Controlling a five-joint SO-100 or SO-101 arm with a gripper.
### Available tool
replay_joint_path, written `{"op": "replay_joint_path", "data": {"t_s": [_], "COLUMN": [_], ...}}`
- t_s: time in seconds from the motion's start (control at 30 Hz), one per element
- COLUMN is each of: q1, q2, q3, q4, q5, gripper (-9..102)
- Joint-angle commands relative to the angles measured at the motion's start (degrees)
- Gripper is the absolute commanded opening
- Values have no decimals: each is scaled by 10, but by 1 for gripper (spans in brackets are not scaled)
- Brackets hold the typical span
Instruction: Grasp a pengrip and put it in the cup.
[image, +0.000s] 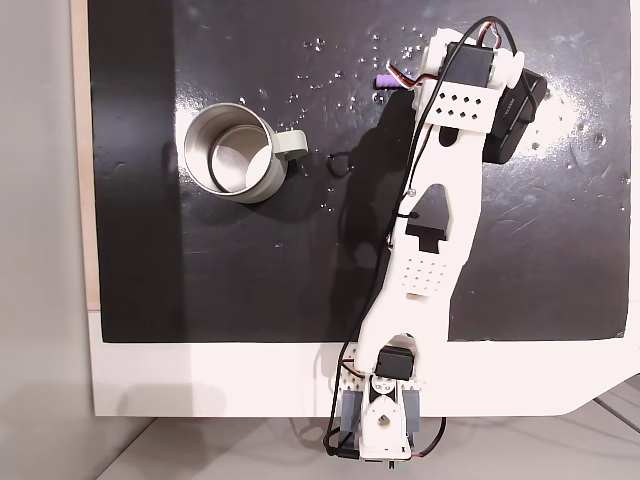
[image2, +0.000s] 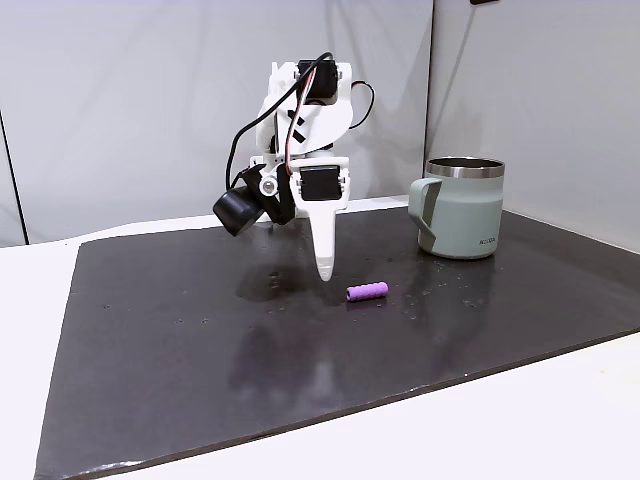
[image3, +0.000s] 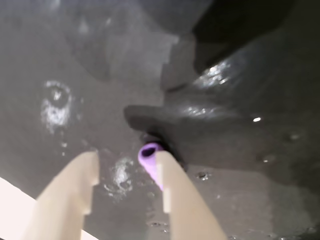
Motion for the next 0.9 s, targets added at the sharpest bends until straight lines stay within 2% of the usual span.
{"op": "replay_joint_path", "data": {"t_s": [0.0, 0.13, 0.63, 0.77, 0.87], "q1": [-28, -47, -64, -64, -64], "q2": [-6, -26, -111, -124, -132], "q3": [-65, -98, -140, -142, -142], "q4": [-7, -9, -11, -10, -4], "q5": [-18, -20, -19, -20, -22], "gripper": [15, 20, 22, 20, 15]}}
